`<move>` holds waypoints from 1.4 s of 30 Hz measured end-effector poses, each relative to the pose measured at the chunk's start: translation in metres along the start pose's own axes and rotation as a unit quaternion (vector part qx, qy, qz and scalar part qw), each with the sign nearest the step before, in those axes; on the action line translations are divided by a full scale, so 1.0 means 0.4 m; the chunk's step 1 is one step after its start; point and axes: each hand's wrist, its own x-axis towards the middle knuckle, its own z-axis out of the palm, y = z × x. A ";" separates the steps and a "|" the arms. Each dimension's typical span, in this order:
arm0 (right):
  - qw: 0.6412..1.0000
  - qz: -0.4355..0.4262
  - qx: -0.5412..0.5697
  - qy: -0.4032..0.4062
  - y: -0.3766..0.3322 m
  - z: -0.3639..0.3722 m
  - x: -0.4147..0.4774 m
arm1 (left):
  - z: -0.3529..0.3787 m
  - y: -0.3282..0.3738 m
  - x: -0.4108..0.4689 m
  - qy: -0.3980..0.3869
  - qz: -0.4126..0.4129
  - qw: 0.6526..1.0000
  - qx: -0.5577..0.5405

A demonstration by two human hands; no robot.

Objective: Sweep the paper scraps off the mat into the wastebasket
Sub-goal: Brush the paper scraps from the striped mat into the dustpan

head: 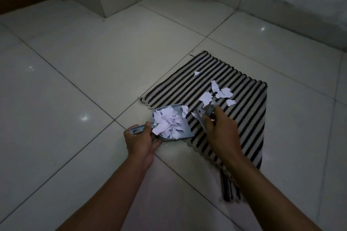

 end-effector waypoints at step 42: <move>0.990 0.043 -0.080 0.105 0.073 -0.116 0.039 | 0.032 -0.028 -0.015 -0.017 0.002 1.000 0.003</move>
